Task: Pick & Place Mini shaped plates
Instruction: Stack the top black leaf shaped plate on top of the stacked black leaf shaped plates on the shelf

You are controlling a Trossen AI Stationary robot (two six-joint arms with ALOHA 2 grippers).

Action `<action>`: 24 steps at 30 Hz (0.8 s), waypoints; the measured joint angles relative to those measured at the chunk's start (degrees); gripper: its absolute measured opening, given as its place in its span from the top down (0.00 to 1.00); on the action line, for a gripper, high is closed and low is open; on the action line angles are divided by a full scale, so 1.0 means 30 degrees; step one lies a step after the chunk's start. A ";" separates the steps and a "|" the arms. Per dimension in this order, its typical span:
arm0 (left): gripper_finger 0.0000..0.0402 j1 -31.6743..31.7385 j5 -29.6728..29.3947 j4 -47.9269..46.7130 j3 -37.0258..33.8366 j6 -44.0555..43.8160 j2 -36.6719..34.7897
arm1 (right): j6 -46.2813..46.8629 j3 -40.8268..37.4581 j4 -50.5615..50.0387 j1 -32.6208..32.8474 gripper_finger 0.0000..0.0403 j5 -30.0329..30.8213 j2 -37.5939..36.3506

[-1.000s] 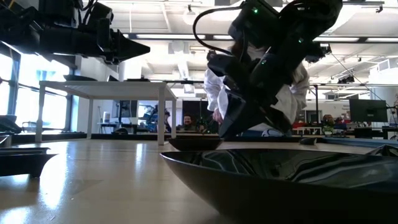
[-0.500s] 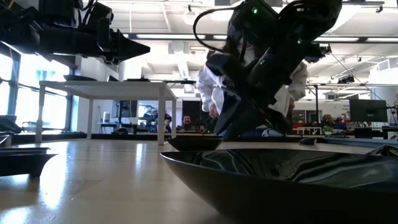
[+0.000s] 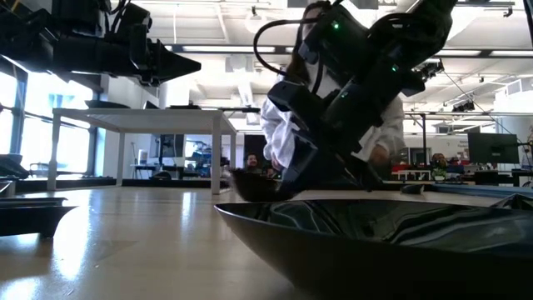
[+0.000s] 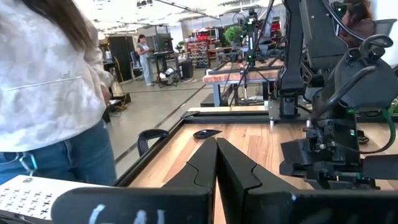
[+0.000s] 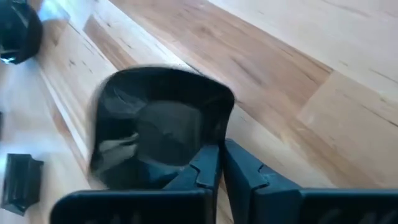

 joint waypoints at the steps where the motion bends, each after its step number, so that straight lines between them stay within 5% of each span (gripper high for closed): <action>1: 0.99 0.0000 0.0000 -0.0001 0.0000 0.0000 0.0000 | 0.0000 0.0000 0.0122 -0.0031 0.98 -0.0005 0.0000; 13: 0.99 0.0000 -0.0007 0.0006 0.0000 0.0021 -0.0003 | -0.2060 0.2743 -0.0067 -0.0667 0.99 0.0619 0.0182; 24: 0.99 -0.0006 -0.0073 -0.0030 0.0000 0.0342 0.0000 | -0.4216 0.8269 -0.0134 -0.1464 0.99 -0.0081 0.5051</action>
